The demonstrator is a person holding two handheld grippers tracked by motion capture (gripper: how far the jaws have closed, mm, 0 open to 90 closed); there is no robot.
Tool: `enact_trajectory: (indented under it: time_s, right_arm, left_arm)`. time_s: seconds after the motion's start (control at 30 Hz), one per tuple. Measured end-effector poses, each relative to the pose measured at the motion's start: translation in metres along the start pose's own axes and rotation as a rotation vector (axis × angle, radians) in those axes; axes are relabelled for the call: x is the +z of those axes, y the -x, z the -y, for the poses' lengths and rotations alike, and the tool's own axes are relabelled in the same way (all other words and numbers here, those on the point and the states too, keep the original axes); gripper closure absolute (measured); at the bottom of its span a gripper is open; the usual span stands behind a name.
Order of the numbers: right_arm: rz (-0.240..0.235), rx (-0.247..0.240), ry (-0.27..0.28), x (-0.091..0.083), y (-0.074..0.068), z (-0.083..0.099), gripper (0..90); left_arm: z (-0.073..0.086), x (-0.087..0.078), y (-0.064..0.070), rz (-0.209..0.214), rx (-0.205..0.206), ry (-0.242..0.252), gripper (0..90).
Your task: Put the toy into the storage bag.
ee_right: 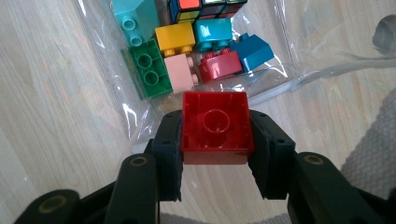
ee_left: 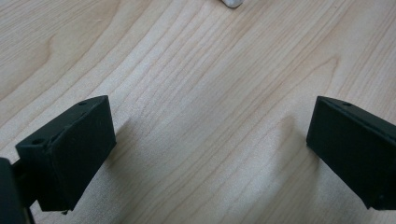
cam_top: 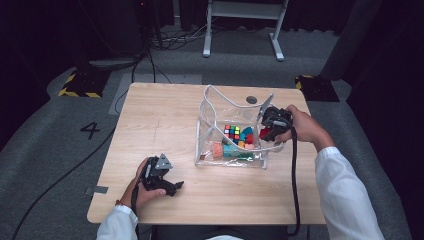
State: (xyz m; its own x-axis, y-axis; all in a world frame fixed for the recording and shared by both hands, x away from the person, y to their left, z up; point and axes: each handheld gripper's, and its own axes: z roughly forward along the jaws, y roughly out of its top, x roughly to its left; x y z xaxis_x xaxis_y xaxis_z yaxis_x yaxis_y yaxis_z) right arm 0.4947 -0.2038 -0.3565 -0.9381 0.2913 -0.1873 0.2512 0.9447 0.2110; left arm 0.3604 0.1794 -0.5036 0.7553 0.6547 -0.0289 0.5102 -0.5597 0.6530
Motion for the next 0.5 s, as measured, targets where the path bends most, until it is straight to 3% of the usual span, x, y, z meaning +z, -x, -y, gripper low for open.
enact_trajectory:
  time_s: [0.17,0.5]
  right_arm:
    - [0.004,0.008,0.023,-0.0028,-0.0007,0.0020,59.0]
    - [-0.003,0.049,0.169,-0.0067,-0.0017,0.0051,56.6]
  left_arm:
    - [0.0001,0.0000,0.0001,0.001,-0.001,0.000,1.2]
    - [0.0000,0.0000,0.0001,0.001,-0.001,0.000,1.2]
